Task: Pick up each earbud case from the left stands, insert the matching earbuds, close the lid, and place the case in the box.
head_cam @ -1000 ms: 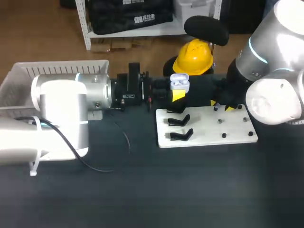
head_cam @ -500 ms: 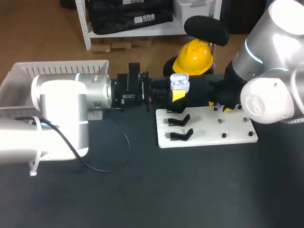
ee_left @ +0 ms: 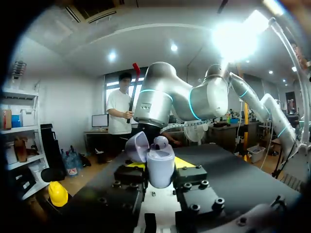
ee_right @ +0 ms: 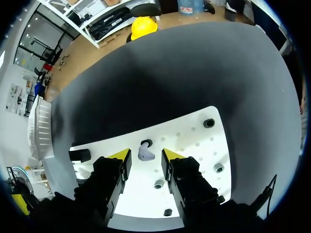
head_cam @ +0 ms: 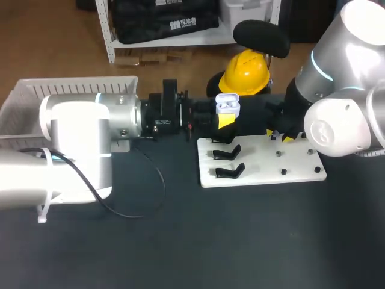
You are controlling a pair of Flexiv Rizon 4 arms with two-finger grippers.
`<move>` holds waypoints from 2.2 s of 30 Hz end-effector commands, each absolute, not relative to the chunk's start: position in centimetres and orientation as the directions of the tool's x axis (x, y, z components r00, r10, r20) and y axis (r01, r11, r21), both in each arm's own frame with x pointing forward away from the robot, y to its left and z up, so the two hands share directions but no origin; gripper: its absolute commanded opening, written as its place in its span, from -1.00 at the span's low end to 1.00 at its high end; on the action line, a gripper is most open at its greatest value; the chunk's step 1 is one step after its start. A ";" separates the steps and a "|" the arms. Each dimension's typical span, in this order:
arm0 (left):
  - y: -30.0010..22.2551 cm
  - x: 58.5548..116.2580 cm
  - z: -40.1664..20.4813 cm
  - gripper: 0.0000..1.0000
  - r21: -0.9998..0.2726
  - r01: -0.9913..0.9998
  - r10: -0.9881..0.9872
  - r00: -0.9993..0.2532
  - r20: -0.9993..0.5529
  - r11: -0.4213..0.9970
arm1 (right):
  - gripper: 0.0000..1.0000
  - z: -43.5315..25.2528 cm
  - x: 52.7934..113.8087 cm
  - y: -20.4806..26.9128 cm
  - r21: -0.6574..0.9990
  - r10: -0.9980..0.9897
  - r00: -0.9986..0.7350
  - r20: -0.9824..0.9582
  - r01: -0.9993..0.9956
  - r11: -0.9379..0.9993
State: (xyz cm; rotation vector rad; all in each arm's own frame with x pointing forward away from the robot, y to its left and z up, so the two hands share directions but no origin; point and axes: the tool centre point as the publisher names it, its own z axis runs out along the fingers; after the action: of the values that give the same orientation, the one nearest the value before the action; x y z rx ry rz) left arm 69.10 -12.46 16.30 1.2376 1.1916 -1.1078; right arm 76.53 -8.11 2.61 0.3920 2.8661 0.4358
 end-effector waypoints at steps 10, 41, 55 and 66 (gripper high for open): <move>-12.5 68.9 16.2 -1.00 0.085 0.995 0.027 0.083 -0.996 0.049 | -0.35 2.6 76.6 -7.9 0.328 0.316 -0.934 -0.167 0.249 0.911; -12.5 68.9 16.2 -1.00 0.085 0.995 0.027 0.083 -0.996 0.049 | -1.00 6.6 73.0 -8.2 0.343 0.246 -0.953 -0.177 0.175 0.923; -12.5 68.9 16.2 -1.00 0.085 0.995 0.027 0.083 -0.996 0.049 | -1.00 12.3 66.5 -8.2 0.213 -0.128 -0.974 -0.188 -0.168 0.963; -12.5 68.9 16.2 -1.00 0.085 0.995 0.027 0.083 -0.996 0.049 | -1.00 15.1 62.5 -5.2 0.159 -0.306 -0.933 -0.190 -0.337 0.928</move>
State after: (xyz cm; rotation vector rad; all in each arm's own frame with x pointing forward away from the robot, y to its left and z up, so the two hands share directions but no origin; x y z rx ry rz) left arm 69.10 -12.46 16.30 1.2376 1.1916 -1.1078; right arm 63.36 -5.82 14.38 -0.4925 2.9231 0.3132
